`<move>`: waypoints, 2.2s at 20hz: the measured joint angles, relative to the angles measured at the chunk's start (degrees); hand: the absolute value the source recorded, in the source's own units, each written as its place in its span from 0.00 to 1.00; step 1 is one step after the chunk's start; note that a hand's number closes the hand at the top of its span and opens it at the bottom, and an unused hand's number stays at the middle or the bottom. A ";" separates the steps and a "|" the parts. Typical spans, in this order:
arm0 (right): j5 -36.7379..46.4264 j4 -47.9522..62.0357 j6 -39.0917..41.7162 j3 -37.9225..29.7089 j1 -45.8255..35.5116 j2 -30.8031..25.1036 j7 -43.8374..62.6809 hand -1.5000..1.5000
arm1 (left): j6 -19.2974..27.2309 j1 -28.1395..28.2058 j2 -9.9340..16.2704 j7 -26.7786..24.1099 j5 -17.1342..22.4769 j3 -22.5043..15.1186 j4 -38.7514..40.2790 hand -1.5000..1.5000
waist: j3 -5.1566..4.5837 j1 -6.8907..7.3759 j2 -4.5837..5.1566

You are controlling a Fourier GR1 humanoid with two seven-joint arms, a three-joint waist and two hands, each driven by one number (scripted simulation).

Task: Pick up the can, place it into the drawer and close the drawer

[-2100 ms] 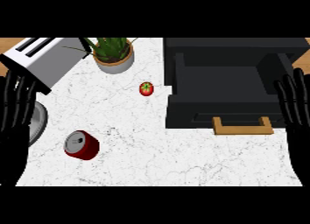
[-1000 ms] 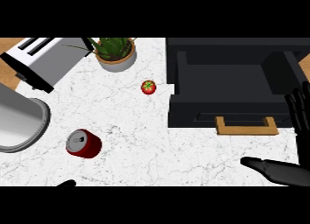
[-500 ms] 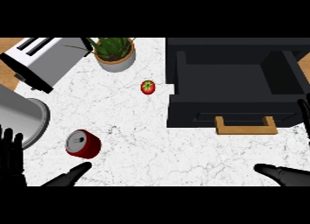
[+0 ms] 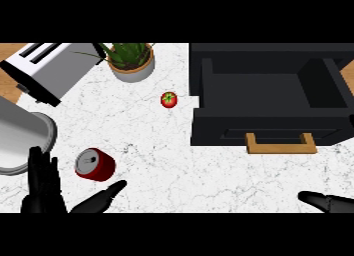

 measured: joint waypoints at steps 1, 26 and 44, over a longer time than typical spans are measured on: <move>-0.29 -0.52 0.36 -0.14 0.71 0.05 -0.12 0.00 | -0.36 -0.04 0.00 -2.03 1.51 0.78 2.01 0.00 | 0.00 -0.02 0.00; -3.25 -5.87 4.04 -5.34 2.58 -0.23 3.64 0.00 | -1.52 -9.59 -0.01 -33.07 27.01 9.85 39.04 0.00 | 0.02 -0.09 0.04; -2.62 -7.29 5.35 -6.43 1.12 0.16 6.26 0.00 | -13.50 -23.59 2.57 -42.97 31.92 19.62 61.95 0.00 | 0.01 -0.23 0.05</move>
